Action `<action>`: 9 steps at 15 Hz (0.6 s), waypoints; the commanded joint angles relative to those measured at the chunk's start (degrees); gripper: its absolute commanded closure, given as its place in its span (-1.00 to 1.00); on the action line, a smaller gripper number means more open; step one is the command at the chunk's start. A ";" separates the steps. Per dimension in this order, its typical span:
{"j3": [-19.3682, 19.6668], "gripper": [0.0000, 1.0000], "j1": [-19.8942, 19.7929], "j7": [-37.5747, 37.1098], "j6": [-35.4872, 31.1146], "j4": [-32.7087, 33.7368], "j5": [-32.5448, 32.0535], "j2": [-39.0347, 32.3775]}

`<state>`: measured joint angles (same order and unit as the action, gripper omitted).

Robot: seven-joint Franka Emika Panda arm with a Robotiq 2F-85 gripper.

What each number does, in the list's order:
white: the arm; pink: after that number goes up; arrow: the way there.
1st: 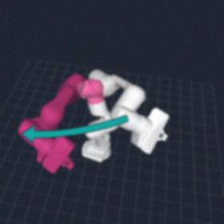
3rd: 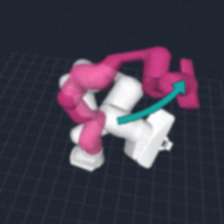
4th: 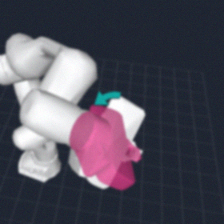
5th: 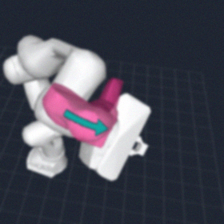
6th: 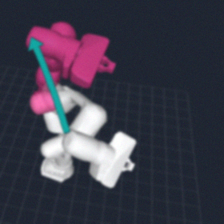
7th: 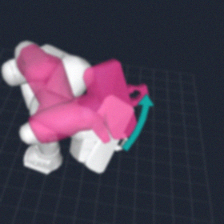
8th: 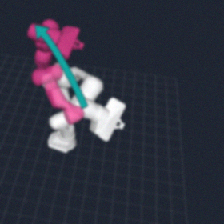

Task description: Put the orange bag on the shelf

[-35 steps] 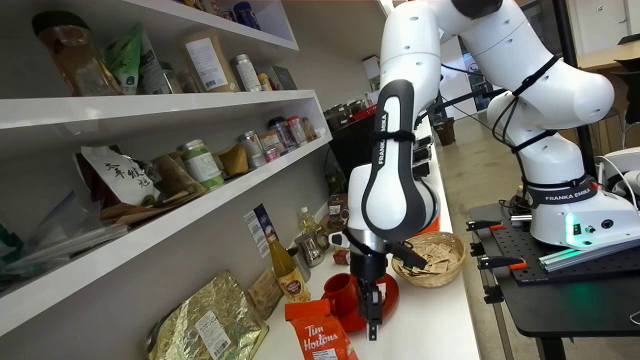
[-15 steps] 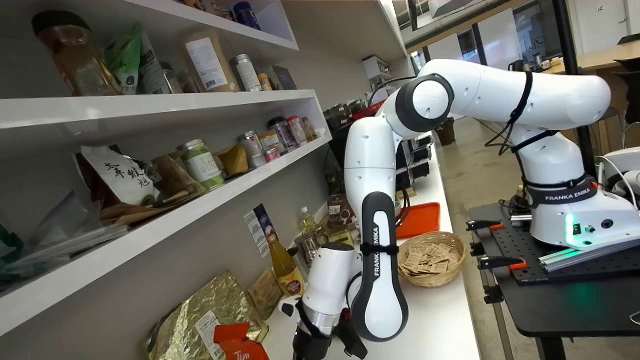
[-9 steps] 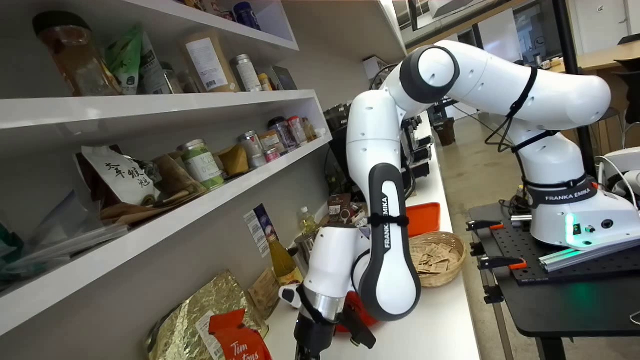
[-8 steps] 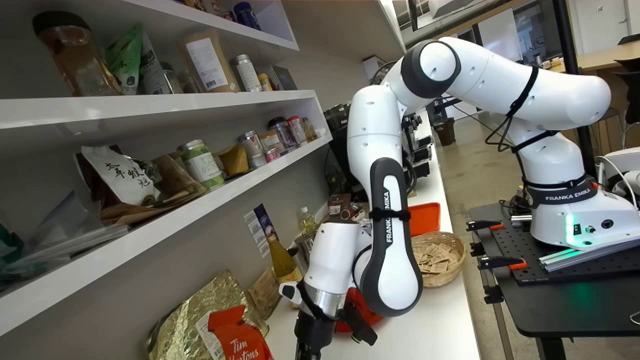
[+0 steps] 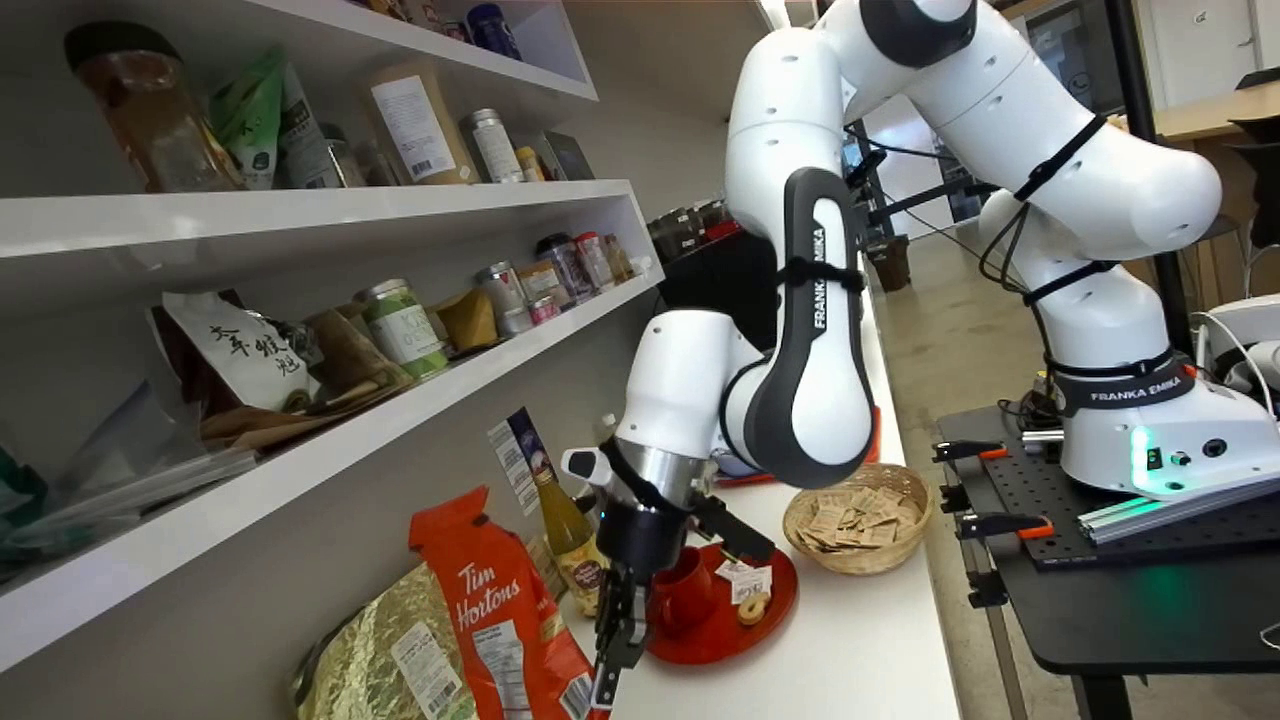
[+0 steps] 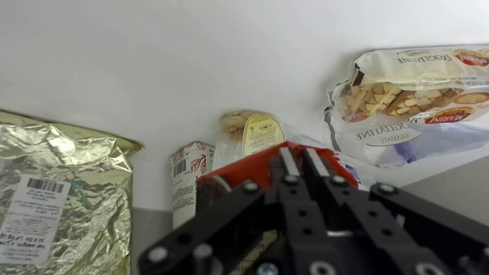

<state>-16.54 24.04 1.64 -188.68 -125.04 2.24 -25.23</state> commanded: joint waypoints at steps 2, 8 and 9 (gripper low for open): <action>4.77 0.92 2.28 -2.58 8.06 -9.08 1.26 15.20; 19.91 0.92 6.51 -16.56 16.17 -17.44 -17.27 30.70; 19.57 0.92 4.68 -20.46 19.13 -17.60 -22.17 33.62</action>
<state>0.79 30.14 -8.99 -175.45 -139.19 -8.72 -0.39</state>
